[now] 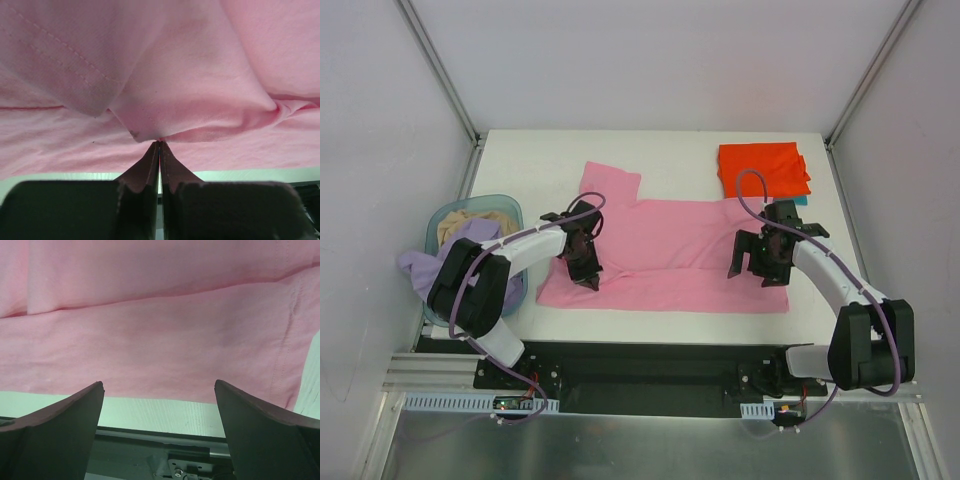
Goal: Fold and stack the t-shirts
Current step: Fold the tshirt
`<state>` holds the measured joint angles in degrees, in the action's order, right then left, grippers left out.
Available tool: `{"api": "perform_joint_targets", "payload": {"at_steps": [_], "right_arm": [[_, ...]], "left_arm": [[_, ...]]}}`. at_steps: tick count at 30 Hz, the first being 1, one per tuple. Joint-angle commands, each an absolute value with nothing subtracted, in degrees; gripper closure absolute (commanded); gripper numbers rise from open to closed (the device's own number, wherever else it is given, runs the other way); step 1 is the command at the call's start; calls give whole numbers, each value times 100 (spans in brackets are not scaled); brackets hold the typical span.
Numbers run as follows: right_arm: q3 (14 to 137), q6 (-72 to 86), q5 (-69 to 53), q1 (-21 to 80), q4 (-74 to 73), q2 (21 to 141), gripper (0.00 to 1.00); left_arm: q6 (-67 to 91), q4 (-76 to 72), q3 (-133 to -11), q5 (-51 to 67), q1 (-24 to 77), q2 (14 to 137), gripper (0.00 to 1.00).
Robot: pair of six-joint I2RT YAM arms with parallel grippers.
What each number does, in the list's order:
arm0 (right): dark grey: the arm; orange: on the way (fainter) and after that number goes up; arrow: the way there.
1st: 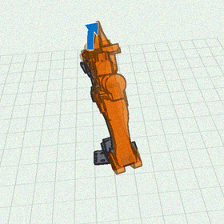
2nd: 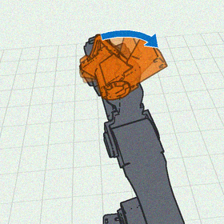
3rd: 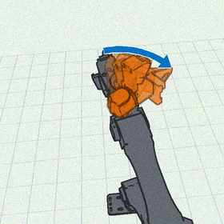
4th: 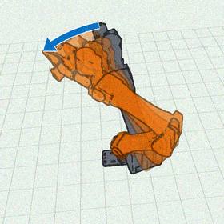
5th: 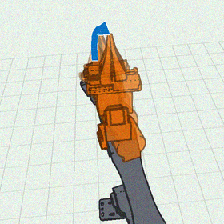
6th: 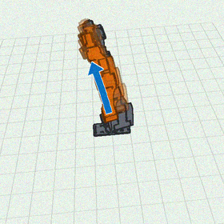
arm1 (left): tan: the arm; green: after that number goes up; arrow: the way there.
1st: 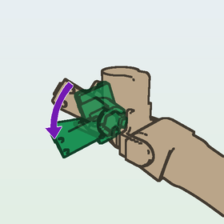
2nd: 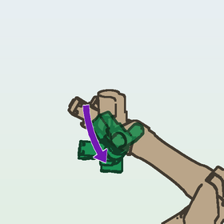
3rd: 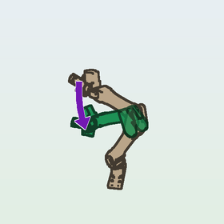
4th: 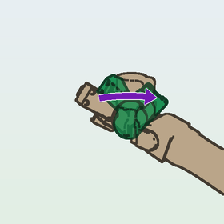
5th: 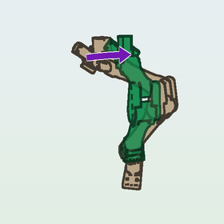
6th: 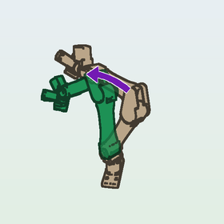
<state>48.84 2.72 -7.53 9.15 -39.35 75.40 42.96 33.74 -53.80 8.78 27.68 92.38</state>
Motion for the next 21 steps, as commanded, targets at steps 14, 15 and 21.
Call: {"api": "perform_joint_targets", "payload": {"at_steps": [14,15,21], "right_arm": [[4966,228,-80,923,-4192,7198,3],[4966,220,-44,905,-4192,7198,3],[4974,220,-35,870,-4219,7233,3]], "left_arm": [[3235,3533,-6836,519,2769,9694,100],[2982,3542,-6925,536,2769,9764,100],[2269,3568,-7505,860,2769,10291,100]]}}
